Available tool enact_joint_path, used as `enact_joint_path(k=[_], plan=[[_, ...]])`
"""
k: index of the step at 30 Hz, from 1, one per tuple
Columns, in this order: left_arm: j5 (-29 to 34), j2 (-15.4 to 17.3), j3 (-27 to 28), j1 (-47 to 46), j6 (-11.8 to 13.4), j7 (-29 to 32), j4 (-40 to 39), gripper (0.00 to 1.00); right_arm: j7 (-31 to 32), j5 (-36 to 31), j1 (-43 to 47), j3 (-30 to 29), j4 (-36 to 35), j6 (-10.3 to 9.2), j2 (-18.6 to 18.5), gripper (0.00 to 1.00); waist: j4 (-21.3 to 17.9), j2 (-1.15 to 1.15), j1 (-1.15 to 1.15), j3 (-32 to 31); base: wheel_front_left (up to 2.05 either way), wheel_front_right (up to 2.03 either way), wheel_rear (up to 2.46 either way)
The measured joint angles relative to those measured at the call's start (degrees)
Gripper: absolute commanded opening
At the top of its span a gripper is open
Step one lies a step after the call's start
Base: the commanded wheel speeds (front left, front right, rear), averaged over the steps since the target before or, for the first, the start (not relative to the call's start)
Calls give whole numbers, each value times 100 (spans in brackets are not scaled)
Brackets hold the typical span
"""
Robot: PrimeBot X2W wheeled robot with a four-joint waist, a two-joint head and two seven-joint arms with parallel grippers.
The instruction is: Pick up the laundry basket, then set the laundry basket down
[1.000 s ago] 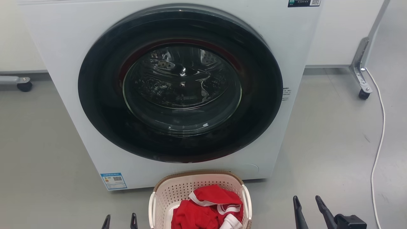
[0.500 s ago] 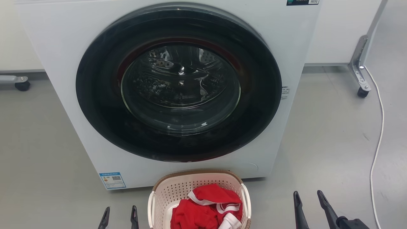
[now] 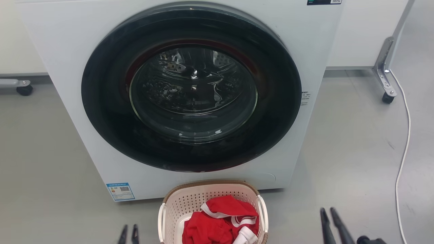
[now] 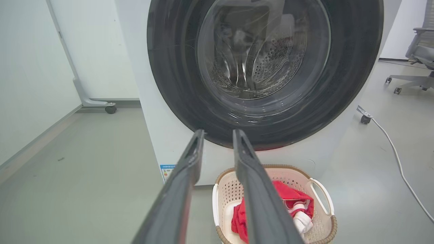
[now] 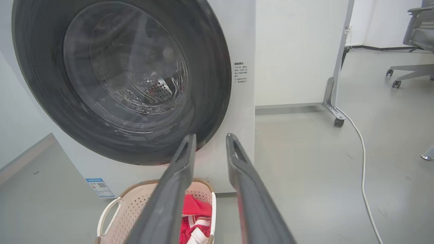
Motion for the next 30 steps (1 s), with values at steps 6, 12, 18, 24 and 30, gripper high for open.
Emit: enact_joint_path(k=[6, 12, 18, 24, 30], plan=[[-82, -1, 5, 80, -5, 26, 243, 0, 46, 64, 168, -8, 249, 10, 19, 0, 0, 0, 0, 7, 0, 0, 0], [-454, -3, 94, 55, -103, 127, 291, 0, 165, 457, 137, -163, 296, 101, 42, 0, 2, 0, 0, 34, 0, 0, 0], [-1014, -5, 191, -35, -204, 276, 350, 0, 298, 1003, 46, -318, 344, 181, 62, 0, 4, 0, 0, 56, 0, 0, 0], [-1586, -12, 289, -109, -302, 410, 405, 0, 450, 1501, 1, -468, 402, 278, 85, 0, 6, 0, 0, 78, 0, 0, 0], [-2197, -18, 399, -260, -399, 588, 471, 0, 610, 2050, -92, -648, 460, 366, 116, 0, 9, 0, 0, 103, 0, 0, 0]])
